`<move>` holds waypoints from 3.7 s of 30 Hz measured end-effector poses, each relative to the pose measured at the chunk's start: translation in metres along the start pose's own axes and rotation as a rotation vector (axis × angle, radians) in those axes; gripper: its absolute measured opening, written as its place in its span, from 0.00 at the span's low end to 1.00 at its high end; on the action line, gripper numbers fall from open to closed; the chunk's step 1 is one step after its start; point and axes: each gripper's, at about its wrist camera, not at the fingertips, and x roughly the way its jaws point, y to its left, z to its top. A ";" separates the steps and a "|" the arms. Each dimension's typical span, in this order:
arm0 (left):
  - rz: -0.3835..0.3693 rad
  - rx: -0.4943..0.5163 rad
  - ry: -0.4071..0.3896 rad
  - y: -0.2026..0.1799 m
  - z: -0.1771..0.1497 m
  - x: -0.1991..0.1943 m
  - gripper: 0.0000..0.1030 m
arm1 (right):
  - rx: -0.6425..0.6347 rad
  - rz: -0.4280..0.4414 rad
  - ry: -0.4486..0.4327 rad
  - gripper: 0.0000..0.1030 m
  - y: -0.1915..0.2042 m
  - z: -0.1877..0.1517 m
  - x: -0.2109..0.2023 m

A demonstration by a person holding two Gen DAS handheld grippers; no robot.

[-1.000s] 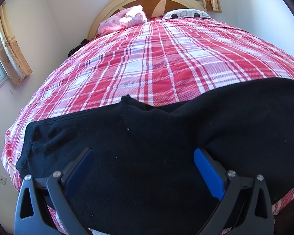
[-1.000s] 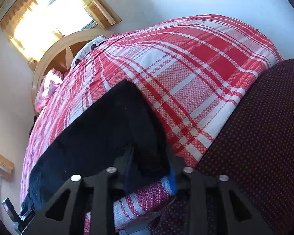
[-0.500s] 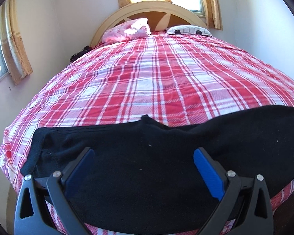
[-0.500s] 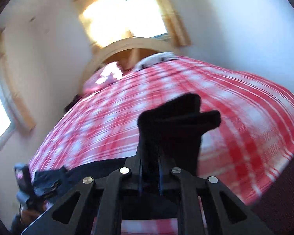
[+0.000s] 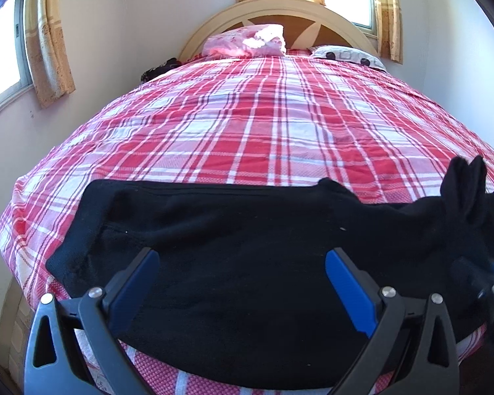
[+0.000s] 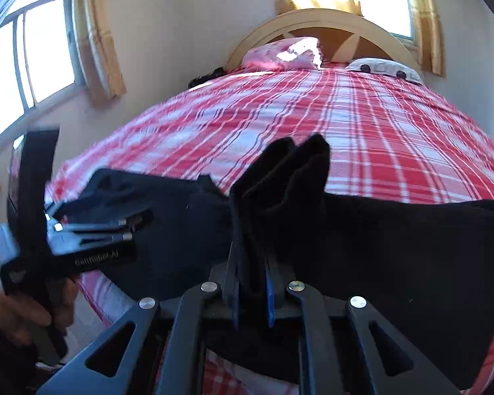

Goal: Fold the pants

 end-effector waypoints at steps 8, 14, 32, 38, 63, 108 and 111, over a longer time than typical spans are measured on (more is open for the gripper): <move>-0.011 -0.016 0.021 0.009 -0.004 0.009 1.00 | -0.118 -0.071 -0.011 0.69 0.038 -0.015 0.016; -0.001 -0.032 0.018 0.019 -0.001 0.009 1.00 | -0.021 0.184 -0.122 0.72 0.033 -0.007 -0.012; 0.019 -0.024 0.006 0.015 0.002 0.002 1.00 | -0.018 0.030 -0.053 0.31 0.019 0.015 0.069; -0.023 0.004 -0.049 0.001 0.009 -0.014 1.00 | 0.172 0.200 -0.234 0.34 -0.022 0.024 0.000; -0.218 0.133 0.037 -0.108 -0.008 -0.004 1.00 | 0.420 -0.235 -0.178 0.34 -0.201 -0.013 -0.086; -0.175 0.152 -0.020 -0.082 -0.014 -0.005 1.00 | 0.362 -0.304 -0.169 0.28 -0.160 -0.060 -0.103; -0.157 0.159 -0.037 -0.076 -0.009 -0.009 1.00 | 0.307 -0.324 -0.164 0.28 -0.163 -0.039 -0.100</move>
